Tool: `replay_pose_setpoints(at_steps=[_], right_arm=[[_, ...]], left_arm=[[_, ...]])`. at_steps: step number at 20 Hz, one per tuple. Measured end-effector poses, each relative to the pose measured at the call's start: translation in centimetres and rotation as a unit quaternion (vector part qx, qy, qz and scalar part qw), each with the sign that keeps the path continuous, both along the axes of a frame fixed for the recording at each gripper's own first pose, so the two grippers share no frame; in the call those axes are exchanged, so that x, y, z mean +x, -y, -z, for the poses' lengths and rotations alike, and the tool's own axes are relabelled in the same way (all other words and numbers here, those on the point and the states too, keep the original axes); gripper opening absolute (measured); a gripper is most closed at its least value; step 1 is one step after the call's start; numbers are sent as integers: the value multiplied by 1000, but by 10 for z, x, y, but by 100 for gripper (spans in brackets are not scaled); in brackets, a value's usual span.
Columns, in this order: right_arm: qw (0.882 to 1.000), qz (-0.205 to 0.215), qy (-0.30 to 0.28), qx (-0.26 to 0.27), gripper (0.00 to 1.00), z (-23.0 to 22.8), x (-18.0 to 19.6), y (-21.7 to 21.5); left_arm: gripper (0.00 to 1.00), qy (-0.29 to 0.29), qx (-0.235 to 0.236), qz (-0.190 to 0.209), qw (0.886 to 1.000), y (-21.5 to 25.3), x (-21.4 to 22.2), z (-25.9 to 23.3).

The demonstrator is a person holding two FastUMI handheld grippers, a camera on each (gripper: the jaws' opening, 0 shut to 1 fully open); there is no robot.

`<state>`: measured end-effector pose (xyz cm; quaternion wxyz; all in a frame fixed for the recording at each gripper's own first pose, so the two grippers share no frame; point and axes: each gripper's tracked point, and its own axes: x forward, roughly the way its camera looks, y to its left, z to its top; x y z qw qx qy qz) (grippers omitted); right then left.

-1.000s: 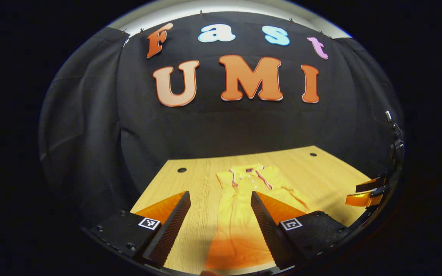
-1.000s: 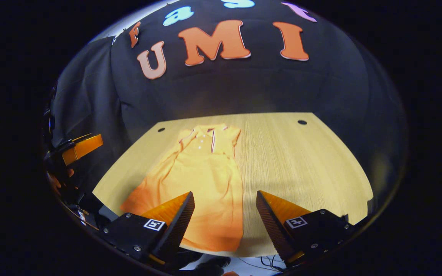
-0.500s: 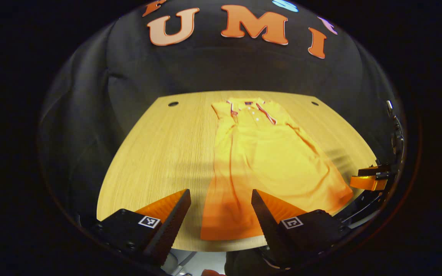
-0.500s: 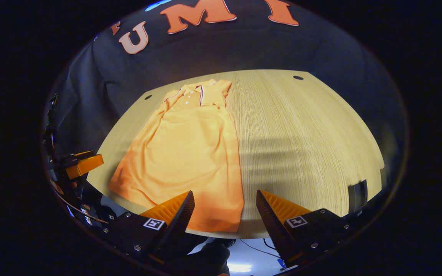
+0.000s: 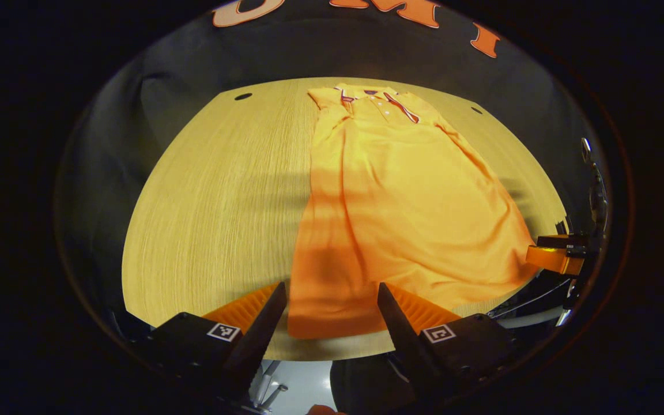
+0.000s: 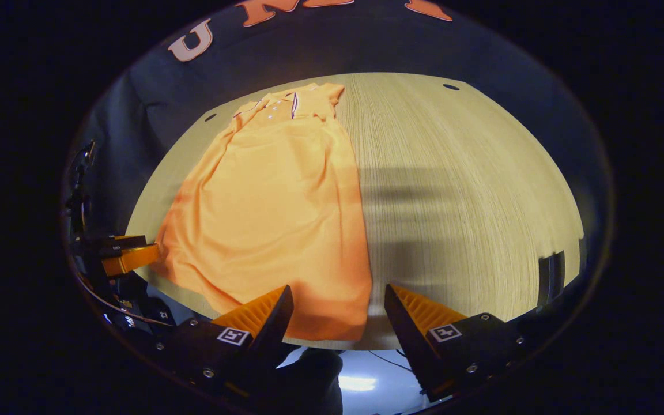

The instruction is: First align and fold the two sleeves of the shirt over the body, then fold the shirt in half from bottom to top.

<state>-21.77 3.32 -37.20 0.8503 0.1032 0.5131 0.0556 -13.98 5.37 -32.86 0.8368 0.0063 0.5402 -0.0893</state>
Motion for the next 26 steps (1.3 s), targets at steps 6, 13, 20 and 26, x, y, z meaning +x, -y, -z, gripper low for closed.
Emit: replay_pose_setpoints(at_steps=[6, 13, 20, 26], right_arm=[[997, -24, -24, -71, 85, 13, -1, 10], [999, 22, -39, 26, 16, 10, 6, -18], [981, 67, -23, 180, 2, -31, 35, -43], [975, 74, 27, 210, 2, -68, 85, -30]], left_arm=[[97, -19, 21, 14, 1000, 5, -1, 14], [8, -9, -4, -23, 1000, 11, 17, 8], [1, 7, -55, -41, 998, 10, 46, -26], [0, 53, -73, -23, 996, 18, 94, -68]])
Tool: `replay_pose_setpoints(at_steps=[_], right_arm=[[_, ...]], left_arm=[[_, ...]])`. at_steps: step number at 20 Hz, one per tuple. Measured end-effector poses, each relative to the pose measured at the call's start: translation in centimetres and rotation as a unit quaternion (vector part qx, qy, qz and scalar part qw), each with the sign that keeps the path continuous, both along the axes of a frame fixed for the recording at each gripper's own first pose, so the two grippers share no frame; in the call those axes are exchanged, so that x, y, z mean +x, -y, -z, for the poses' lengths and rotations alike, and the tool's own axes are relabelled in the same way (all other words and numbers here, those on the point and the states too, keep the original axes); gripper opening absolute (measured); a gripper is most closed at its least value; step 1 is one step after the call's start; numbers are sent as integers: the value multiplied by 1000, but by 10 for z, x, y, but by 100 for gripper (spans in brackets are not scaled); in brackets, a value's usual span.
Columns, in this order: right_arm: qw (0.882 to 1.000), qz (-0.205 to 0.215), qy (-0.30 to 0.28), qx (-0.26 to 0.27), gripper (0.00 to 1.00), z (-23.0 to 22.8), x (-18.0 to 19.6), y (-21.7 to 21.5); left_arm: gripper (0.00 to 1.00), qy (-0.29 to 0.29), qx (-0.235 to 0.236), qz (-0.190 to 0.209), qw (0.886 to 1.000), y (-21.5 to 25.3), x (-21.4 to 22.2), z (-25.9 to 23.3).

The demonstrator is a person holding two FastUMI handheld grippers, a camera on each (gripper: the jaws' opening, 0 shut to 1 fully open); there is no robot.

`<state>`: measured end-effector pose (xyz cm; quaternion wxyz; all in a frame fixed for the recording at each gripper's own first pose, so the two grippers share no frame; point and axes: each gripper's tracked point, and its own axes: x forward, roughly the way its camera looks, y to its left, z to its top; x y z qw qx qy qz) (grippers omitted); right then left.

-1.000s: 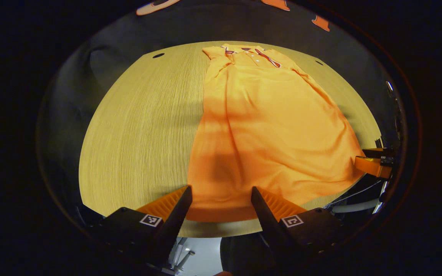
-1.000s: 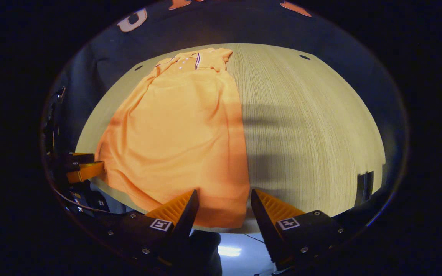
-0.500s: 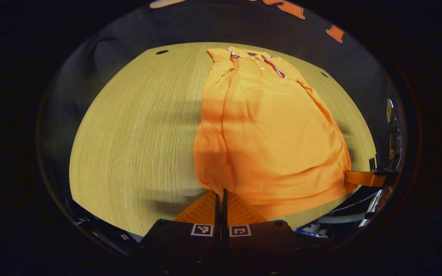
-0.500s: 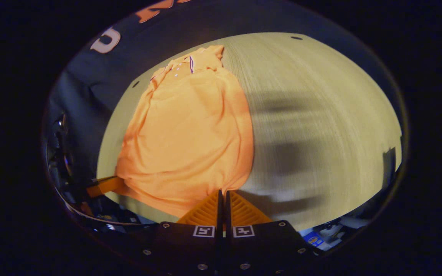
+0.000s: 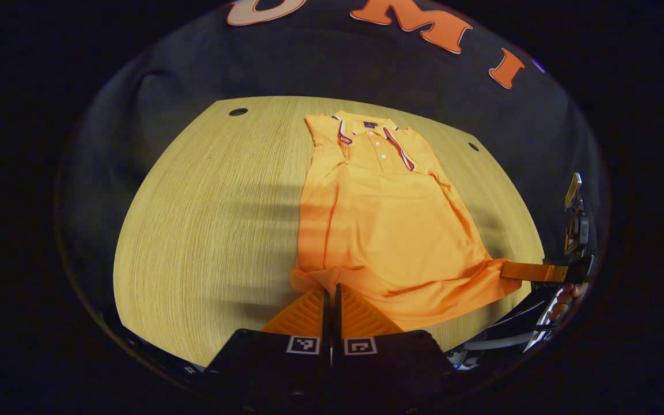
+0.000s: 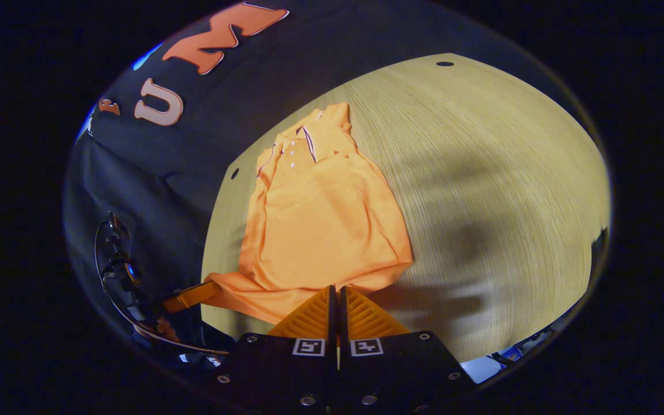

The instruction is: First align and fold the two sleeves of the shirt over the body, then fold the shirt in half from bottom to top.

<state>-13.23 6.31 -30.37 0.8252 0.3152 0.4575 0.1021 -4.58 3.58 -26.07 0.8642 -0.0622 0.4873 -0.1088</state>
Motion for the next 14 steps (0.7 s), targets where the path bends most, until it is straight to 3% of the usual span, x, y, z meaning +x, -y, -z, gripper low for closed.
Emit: replay_pose_setpoints(at_steps=[5, 14], right_arm=[[999, 16, 33, 3, 2, -33, 62, 15], [997, 11, 59, -40, 2, -65, 165, 27]], left_arm=[[1, 39, 6, 22, 999, 6, 64, -26], [1, 92, 9, 40, 995, 4, 188, -56]])
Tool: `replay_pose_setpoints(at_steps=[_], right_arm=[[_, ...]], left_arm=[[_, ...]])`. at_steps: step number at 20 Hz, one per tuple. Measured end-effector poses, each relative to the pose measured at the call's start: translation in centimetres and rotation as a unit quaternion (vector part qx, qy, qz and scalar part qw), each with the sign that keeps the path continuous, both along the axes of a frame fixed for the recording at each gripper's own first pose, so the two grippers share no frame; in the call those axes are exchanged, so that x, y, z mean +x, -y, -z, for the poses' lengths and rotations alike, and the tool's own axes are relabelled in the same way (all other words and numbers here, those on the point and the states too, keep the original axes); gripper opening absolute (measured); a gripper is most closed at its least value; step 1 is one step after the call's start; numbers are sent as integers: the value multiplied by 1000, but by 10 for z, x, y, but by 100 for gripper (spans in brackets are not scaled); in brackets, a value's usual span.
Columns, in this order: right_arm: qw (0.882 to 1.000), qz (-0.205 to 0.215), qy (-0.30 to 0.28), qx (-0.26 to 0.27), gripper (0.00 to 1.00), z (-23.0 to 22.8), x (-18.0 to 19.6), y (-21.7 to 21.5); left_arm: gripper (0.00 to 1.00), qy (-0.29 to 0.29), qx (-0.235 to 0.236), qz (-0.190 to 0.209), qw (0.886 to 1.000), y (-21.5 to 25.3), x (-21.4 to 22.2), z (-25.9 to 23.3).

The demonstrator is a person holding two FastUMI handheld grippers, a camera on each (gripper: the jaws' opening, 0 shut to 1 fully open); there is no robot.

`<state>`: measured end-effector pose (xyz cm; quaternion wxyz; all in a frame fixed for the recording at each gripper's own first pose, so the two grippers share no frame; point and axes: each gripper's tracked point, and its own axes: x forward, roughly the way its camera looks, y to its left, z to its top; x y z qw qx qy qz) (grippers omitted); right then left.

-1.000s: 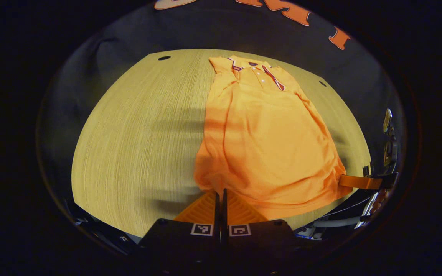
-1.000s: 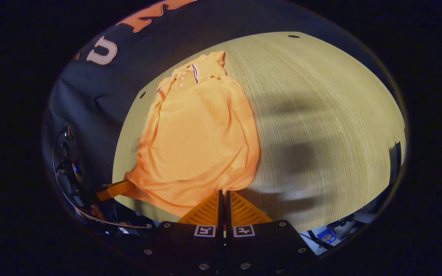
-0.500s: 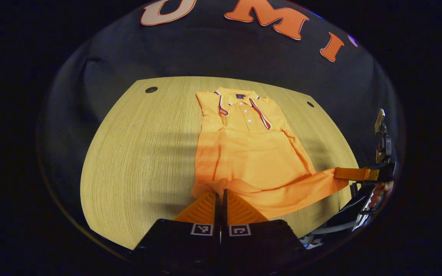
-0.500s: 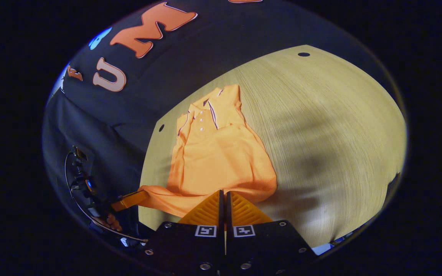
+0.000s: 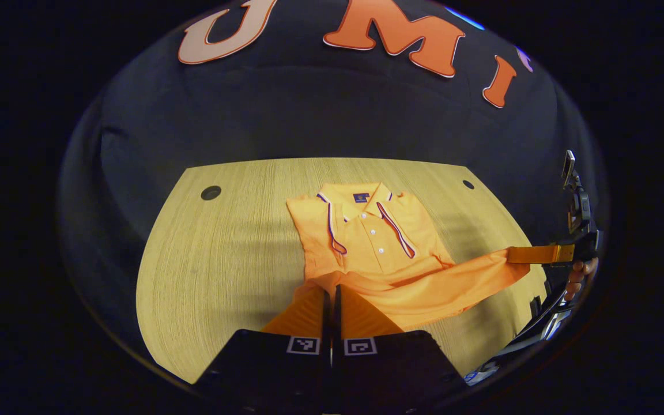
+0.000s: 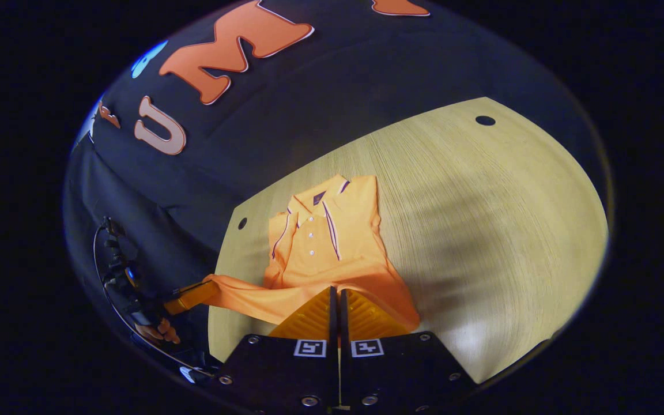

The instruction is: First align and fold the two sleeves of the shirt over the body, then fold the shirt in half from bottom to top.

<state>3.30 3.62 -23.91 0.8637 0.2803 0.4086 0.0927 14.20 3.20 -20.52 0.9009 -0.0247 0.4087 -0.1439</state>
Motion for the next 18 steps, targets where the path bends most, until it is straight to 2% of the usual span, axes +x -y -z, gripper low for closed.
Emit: replay_pose_setpoints(at_steps=[7, 13, 18], right_arm=[[999, -13, -2, -32, 1, -1, 77, -5], [999, -1, -22, -46, 1, 16, 128, 5], [997, 21, -44, -67, 2, 38, 162, 25]], left_arm=[[1, 10, -3, -5, 1000, -5, 81, 4], [1, 13, 13, -5, 1000, -12, 142, 21], [1, 0, 27, -11, 1000, -18, 177, 44]])
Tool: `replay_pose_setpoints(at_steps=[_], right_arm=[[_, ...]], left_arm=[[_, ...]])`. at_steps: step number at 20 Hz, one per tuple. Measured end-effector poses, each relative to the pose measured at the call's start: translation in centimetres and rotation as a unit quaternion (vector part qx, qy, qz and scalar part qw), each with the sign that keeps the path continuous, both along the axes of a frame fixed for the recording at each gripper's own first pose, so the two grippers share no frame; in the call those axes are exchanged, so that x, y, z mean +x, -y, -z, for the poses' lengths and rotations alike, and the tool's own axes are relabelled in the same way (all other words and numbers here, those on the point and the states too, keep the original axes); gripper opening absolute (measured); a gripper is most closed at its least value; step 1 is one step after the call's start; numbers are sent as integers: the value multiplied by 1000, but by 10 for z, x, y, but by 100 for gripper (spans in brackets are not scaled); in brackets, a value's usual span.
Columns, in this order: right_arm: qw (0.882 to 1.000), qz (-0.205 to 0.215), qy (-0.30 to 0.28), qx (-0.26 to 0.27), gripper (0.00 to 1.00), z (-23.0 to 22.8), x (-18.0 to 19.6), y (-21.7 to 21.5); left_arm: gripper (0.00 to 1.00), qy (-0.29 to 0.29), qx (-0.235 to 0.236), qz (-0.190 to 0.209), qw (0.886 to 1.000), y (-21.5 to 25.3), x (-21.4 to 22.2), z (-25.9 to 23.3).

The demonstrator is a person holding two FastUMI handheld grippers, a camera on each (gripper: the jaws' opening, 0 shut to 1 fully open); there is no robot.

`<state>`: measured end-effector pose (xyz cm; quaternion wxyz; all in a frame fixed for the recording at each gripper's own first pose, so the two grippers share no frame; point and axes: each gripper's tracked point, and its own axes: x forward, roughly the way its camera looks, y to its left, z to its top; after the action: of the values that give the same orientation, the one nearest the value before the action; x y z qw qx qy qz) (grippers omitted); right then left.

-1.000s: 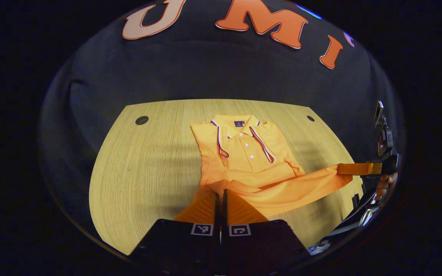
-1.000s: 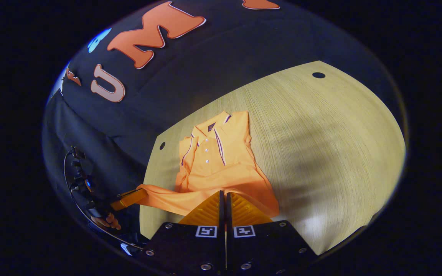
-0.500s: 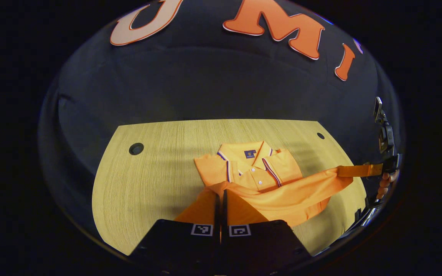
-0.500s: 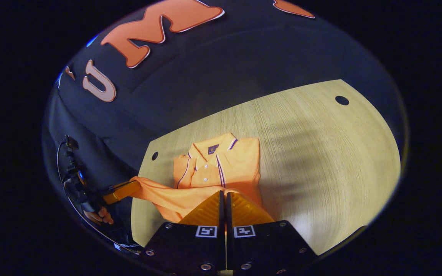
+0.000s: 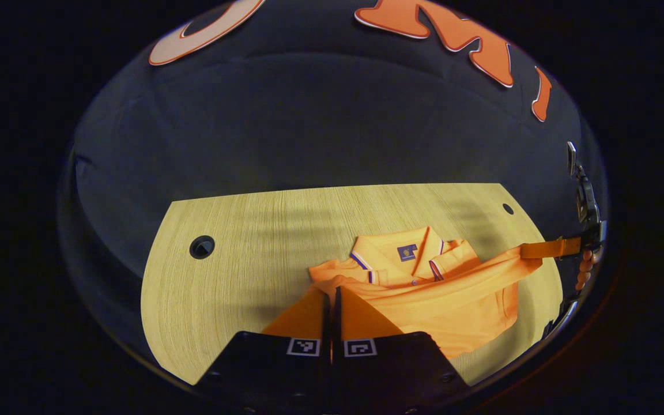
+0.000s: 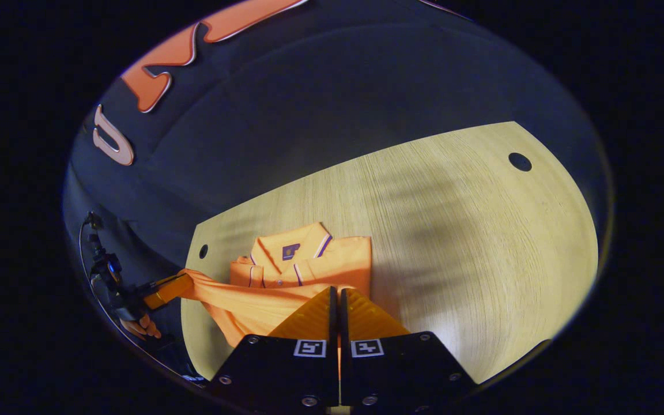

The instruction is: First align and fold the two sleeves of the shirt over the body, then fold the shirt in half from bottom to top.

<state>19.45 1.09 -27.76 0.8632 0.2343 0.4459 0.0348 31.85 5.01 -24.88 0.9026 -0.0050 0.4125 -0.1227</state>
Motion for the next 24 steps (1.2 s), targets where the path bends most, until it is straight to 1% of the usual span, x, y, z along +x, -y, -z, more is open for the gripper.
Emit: replay_pose_setpoints(at_steps=[2, 3, 5, 6, 7, 8, 9, 10, 11, 12, 13, 14, 15, 16, 17, 18, 19, 21, 24], right_arm=[[1000, 17, -7, -11, 2, 19, 19, 15], [1000, 19, -10, -9, 2, 21, 24, 15], [1000, 17, -9, -12, 1, 23, 31, 14], [1000, 21, -6, -17, 1, 22, 33, 15], [1000, 23, 0, -19, 1, 18, 35, 13], [999, 26, 5, -24, 1, 15, 34, 14], [999, 25, 12, -28, 1, 1, 30, 9], [999, 25, 18, -33, 1, -4, 29, 8], [999, 22, 26, -34, 6, -13, 25, 7], [998, 23, 35, -38, 12, -22, 22, 8], [997, 24, 50, -45, 27, -33, 20, 11], [996, 26, 68, -55, 35, -46, 18, 13], [994, 23, 85, -58, 49, -60, 13, 12], [993, 21, 100, -58, 58, -71, 7, 8], [992, 16, 111, -56, 69, -82, 0, 4], [991, 15, 121, -59, 76, -91, -7, 3], [989, 15, 132, -65, 89, -98, -14, 4], [985, 13, 154, -74, 98, -116, -30, 1], [980, 7, 185, -74, 99, -140, -56, -6]], left_arm=[[1, 4, 11, -10, 1000, -7, 14, 7], [1, 4, 14, -11, 1000, -6, 20, 8], [1, -7, 35, 0, 999, -6, 21, 14], [6, -5, 38, 3, 999, -4, 25, 16], [17, 4, 36, 0, 999, -4, 28, 9], [31, 17, 36, -3, 999, -5, 32, 5], [63, 28, 34, -4, 999, -4, 34, -2], [80, 38, 35, -4, 999, -3, 32, -9], [97, 45, 36, -5, 998, -3, 32, -16], [97, 53, 36, -9, 998, -4, 28, -27], [98, 64, 33, -11, 997, -2, 25, -39], [99, 76, 31, -13, 997, -1, 20, -50], [99, 88, 31, -11, 996, 0, 14, -62], [99, 103, 33, -10, 994, 0, 5, -75], [99, 115, 32, -6, 993, 4, -3, -85], [99, 126, 33, -6, 991, 7, -14, -98], [99, 135, 30, -6, 990, 10, -22, -108], [99, 152, 26, -7, 988, 13, -39, -129], [98, 178, 21, -10, 984, 16, -66, -155]])
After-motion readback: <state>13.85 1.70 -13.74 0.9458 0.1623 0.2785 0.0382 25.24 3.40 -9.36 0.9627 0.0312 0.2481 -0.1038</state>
